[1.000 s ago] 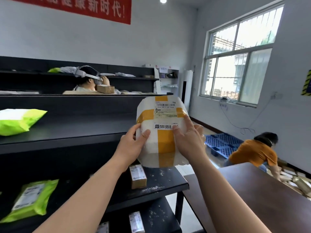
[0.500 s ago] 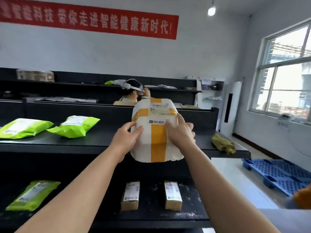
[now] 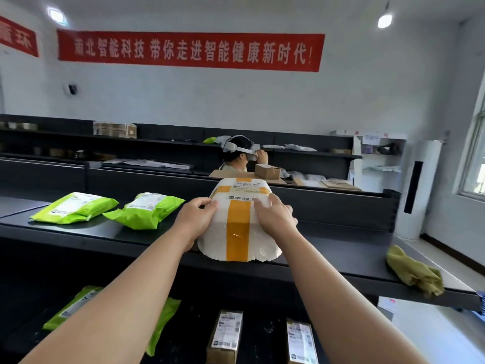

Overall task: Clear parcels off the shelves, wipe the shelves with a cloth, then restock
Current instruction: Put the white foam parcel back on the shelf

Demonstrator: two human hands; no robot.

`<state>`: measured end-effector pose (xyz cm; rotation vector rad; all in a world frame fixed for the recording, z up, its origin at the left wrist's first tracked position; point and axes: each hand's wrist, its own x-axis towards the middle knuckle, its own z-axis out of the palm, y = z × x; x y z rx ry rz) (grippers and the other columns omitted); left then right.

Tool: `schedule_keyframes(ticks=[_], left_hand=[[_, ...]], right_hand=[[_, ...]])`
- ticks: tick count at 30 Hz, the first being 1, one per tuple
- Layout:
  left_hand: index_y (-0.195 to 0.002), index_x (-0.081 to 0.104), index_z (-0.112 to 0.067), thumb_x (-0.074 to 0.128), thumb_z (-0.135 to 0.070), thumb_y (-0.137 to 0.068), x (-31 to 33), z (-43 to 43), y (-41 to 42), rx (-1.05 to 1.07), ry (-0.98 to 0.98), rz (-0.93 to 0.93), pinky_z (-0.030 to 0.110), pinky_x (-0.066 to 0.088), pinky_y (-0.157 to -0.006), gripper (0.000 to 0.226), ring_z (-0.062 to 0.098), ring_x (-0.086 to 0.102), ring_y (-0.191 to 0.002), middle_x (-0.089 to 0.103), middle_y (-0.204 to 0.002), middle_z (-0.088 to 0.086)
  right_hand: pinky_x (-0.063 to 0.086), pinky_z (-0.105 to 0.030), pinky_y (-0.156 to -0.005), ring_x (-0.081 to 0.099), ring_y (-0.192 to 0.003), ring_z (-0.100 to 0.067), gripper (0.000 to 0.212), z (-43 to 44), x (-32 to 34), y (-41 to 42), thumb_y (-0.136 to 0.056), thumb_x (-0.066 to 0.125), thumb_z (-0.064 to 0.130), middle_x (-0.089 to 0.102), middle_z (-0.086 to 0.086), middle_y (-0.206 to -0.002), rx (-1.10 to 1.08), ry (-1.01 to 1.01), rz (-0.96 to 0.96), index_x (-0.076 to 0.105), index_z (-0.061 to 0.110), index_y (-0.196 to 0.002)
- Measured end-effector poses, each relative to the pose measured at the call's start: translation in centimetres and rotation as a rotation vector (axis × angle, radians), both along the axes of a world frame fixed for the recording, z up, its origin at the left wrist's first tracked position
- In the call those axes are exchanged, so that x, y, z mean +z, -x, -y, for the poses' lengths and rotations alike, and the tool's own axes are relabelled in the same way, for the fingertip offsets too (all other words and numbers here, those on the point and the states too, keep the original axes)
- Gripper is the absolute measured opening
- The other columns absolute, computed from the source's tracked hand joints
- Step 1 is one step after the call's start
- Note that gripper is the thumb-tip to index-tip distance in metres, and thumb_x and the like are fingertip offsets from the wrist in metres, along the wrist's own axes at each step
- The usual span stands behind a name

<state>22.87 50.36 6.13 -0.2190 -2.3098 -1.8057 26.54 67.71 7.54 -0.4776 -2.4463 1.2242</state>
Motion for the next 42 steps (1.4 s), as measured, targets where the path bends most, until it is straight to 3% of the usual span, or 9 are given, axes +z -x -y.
schedule_keyframes(ticks=[7,12,21,28,31,38,42], left_hand=[[-0.133,0.053,-0.022,0.053,-0.043,-0.094,-0.7,-1.0,2.6,-0.003,0.043,0.012,0.048,0.045,-0.101,0.044,0.025,0.048,-0.123,0.050,-0.137,0.003],[-0.131,0.055,-0.019,0.052,-0.039,-0.096,-1.1,-1.7,4.1,0.009,0.099,-0.048,0.039,0.043,-0.101,0.041,0.022,0.047,-0.124,0.051,-0.137,0.002],[-0.132,0.054,-0.020,0.049,-0.043,-0.096,-1.4,-2.2,5.2,0.017,0.170,-0.093,0.034,0.041,-0.096,0.043,0.021,0.045,-0.126,0.050,-0.139,0.001],[-0.134,0.052,-0.013,0.046,-0.039,-0.098,-1.1,-1.8,4.4,0.091,0.294,-0.177,0.038,0.044,-0.099,0.045,0.023,0.050,-0.121,0.055,-0.134,0.006],[-0.131,0.054,-0.014,0.048,-0.036,-0.097,-0.9,-1.6,3.2,0.117,0.261,-0.256,0.032,0.045,-0.094,0.041,0.020,0.053,-0.118,0.058,-0.129,0.004],[-0.122,0.061,-0.018,0.049,-0.031,-0.098,-0.9,-2.9,-2.3,0.032,0.174,-0.423,0.011,0.039,-0.066,0.030,0.005,0.054,-0.096,0.062,-0.115,-0.006],[-0.117,0.063,-0.020,0.051,-0.028,-0.097,-1.8,-4.0,-6.3,-0.118,0.096,-0.359,0.018,0.043,-0.076,0.025,0.009,0.058,-0.097,0.063,-0.109,-0.009]], right_hand=[[0.026,-0.047,-0.103,0.031,-0.129,-0.035,0.060,-0.7,-0.6,2.8,-0.093,0.030,0.057,0.035,-0.010,-0.144,0.003,-0.051,0.053,0.026,0.031,-0.147],[0.027,-0.048,-0.100,0.035,-0.126,-0.034,0.057,-1.1,-0.9,4.0,-0.092,0.026,0.054,0.042,-0.011,-0.139,-0.002,-0.065,0.081,0.031,0.030,-0.143],[0.029,-0.049,-0.099,0.033,-0.127,-0.036,0.063,-1.5,-1.3,4.3,-0.090,0.024,0.062,0.037,-0.012,-0.143,-0.005,-0.054,0.100,0.023,0.034,-0.147],[0.026,-0.052,-0.110,0.028,-0.134,-0.037,0.065,-1.3,-0.9,2.4,-0.092,0.025,0.059,0.023,-0.010,-0.153,-0.005,0.002,0.057,0.017,0.031,-0.150],[0.026,-0.052,-0.111,0.028,-0.137,-0.036,0.066,-1.3,-1.0,0.7,-0.093,0.029,0.057,0.024,-0.009,-0.153,-0.009,-0.009,0.022,0.020,0.026,-0.150],[0.027,-0.051,-0.112,0.027,-0.140,-0.030,0.068,-2.1,-2.0,-5.1,-0.092,0.033,0.058,0.025,-0.004,-0.155,-0.050,-0.024,-0.035,0.020,0.027,-0.151],[0.030,-0.048,-0.112,0.034,-0.137,-0.027,0.068,-3.2,-3.7,-9.6,-0.090,0.037,0.059,0.033,-0.002,-0.152,-0.119,-0.019,-0.037,0.027,0.026,-0.149]])
